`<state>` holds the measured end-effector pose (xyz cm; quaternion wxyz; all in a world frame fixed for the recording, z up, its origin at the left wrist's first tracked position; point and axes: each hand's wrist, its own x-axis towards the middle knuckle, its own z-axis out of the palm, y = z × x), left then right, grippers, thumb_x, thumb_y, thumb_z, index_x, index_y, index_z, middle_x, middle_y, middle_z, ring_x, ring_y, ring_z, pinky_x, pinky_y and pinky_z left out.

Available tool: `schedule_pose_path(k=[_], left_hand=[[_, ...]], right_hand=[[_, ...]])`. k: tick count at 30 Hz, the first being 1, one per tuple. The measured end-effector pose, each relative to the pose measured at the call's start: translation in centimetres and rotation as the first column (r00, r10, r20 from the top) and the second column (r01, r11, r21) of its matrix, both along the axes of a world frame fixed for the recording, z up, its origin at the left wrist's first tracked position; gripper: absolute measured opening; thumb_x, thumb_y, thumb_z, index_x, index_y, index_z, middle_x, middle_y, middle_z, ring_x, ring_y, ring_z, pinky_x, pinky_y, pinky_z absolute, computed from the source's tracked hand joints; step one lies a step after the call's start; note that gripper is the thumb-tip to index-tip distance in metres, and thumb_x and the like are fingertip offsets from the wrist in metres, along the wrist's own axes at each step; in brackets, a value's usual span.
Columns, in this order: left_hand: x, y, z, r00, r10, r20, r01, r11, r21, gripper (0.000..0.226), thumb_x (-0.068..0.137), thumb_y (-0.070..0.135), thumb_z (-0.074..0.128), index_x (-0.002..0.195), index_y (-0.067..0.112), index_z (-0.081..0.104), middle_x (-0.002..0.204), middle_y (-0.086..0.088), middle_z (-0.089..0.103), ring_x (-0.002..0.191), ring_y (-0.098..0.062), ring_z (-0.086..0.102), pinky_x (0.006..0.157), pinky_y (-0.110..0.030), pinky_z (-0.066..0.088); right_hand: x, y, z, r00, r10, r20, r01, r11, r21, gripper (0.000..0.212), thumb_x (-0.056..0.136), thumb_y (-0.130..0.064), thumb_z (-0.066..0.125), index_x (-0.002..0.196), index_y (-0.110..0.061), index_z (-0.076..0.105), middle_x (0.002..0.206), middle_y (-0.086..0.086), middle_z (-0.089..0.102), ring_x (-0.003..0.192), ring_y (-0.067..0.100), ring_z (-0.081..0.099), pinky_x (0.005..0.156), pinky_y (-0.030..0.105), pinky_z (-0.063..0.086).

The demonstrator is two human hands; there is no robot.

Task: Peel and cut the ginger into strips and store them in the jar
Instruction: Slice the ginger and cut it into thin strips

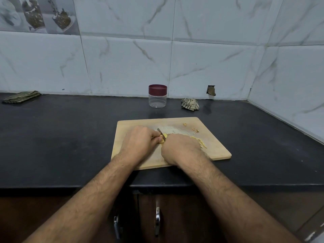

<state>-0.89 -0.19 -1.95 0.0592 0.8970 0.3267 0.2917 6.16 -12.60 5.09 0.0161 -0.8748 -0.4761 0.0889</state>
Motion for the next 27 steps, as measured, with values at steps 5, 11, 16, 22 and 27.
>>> schedule_pose_path(k=[5,11,16,22,27], left_hand=[[-0.1,-0.5,0.4,1.0,-0.003,0.016,0.003,1.0,-0.01,0.019,0.092,0.039,0.063,0.104,0.032,0.076,0.099,0.004,0.075,0.094,-0.02,0.068,0.077,-0.037,0.053],[-0.1,-0.8,0.4,0.998,0.059,0.021,-0.059,0.998,-0.026,0.019,0.092,0.042,0.063,0.105,0.035,0.075,0.102,0.008,0.074,0.1,-0.017,0.065,0.08,-0.036,0.053],[-0.1,-0.6,0.4,0.999,0.021,0.028,-0.021,1.0,-0.017,0.013,0.09,0.042,0.065,0.095,0.038,0.076,0.089,0.014,0.073,0.089,-0.013,0.063,0.071,-0.034,0.051],[-0.2,-1.0,0.8,0.999,0.005,0.033,-0.004,1.0,-0.024,0.02,0.091,0.038,0.067,0.105,0.029,0.077,0.104,0.012,0.072,0.094,-0.011,0.062,0.069,-0.026,0.04],[-0.4,-0.9,0.8,0.998,-0.021,0.067,0.029,0.992,-0.119,0.018,0.09,0.035,0.068,0.104,0.028,0.077,0.099,0.013,0.073,0.088,-0.012,0.062,0.076,-0.033,0.051]], right_hand=[[0.2,1.1,-0.2,1.0,0.001,0.003,-0.001,1.0,-0.016,0.033,0.098,-0.015,0.045,0.128,-0.016,0.058,0.13,0.004,0.06,0.12,0.024,0.055,0.081,0.032,0.036],[-0.2,0.5,-0.1,1.0,0.015,0.001,-0.015,0.999,-0.039,0.034,0.097,-0.013,0.046,0.129,-0.015,0.056,0.126,0.003,0.062,0.113,0.022,0.059,0.08,0.032,0.039],[-0.4,-1.4,-0.2,0.999,0.023,-0.028,-0.025,0.998,-0.065,0.028,0.095,-0.011,0.048,0.121,-0.012,0.058,0.115,0.005,0.066,0.083,0.022,0.057,0.065,0.029,0.044],[-0.8,-3.6,-0.4,1.0,0.013,-0.003,-0.013,0.998,-0.054,0.033,0.097,-0.013,0.045,0.129,-0.014,0.054,0.126,0.006,0.06,0.111,0.025,0.057,0.079,0.033,0.037],[-0.7,-5.1,-0.6,1.0,0.012,0.002,-0.012,0.999,-0.048,0.033,0.098,-0.016,0.045,0.13,-0.014,0.052,0.127,0.006,0.059,0.112,0.024,0.055,0.083,0.035,0.04]])
